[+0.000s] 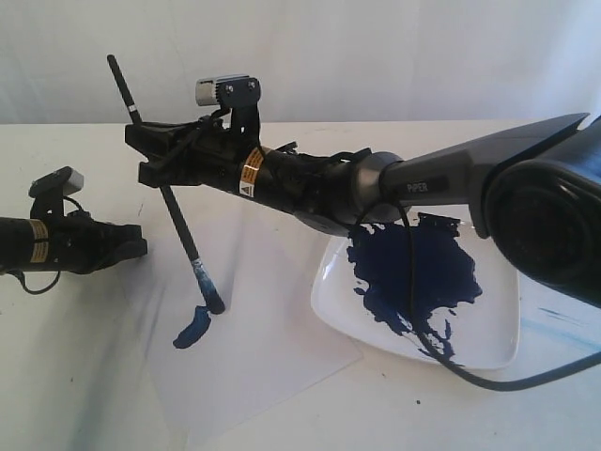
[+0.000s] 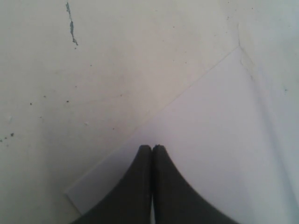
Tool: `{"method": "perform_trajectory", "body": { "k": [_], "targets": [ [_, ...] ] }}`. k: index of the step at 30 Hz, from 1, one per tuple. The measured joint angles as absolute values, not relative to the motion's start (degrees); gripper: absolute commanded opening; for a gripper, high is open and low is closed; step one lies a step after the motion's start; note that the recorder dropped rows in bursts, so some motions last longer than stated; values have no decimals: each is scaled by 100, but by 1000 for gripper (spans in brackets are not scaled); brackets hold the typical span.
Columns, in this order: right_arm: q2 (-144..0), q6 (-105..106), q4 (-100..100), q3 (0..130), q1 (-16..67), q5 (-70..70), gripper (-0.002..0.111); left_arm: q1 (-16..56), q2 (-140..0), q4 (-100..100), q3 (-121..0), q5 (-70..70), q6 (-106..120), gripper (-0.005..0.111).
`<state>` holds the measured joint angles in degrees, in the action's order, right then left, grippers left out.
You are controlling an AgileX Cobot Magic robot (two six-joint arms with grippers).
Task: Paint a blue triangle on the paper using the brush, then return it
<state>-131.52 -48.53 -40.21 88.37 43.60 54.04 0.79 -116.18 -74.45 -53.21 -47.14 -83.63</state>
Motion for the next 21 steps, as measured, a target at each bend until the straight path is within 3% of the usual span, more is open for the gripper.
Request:
{"method": "perform_trajectory", "body": {
  "k": [21],
  "targets": [
    [-13152,-5244,-4233,8837,4360,5672,0,79,-11618,-7445,-5321,-4709,-8363,0]
  ]
}}
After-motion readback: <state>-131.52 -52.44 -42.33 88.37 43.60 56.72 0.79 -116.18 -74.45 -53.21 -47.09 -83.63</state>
